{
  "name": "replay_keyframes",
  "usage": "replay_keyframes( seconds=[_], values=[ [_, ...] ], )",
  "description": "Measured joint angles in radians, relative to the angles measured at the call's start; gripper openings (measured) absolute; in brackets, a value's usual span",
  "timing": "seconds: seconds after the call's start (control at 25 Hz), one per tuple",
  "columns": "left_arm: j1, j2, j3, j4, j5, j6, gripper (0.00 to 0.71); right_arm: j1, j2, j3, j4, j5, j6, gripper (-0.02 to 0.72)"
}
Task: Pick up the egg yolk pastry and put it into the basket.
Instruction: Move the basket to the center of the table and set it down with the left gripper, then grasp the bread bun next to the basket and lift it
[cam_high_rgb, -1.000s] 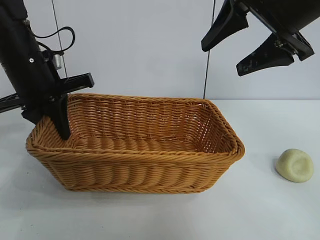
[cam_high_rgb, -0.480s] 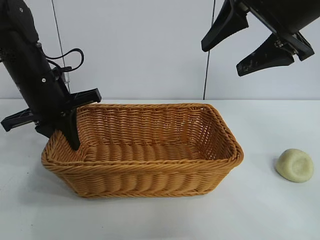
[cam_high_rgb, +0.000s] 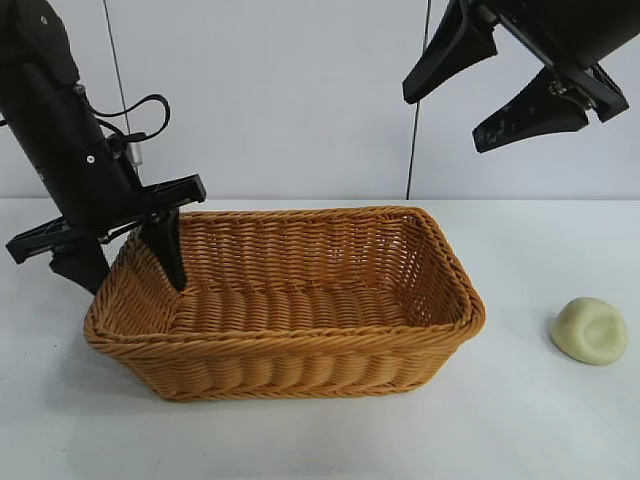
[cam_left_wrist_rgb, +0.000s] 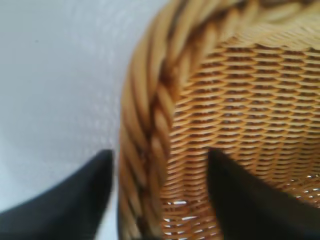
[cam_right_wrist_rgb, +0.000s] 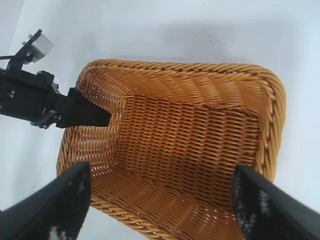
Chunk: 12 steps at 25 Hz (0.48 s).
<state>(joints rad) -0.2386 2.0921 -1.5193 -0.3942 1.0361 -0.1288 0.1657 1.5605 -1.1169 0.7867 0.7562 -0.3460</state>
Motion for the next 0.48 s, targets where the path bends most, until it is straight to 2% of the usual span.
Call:
replay_keyframes(
  seconds=[0.24,0.48],
  values=[
    [0.0,-0.03,-0.195,0.078,0.121,-0.002,0.643,0.0,0.0,0.0,0.0,0.001,0.0,0.562],
    [0.01,-0.036,-0.324,0.26,0.169,-0.039,0.644,0.0,0.0,0.0,0.0,0.002,0.0,0.562]
  ],
)
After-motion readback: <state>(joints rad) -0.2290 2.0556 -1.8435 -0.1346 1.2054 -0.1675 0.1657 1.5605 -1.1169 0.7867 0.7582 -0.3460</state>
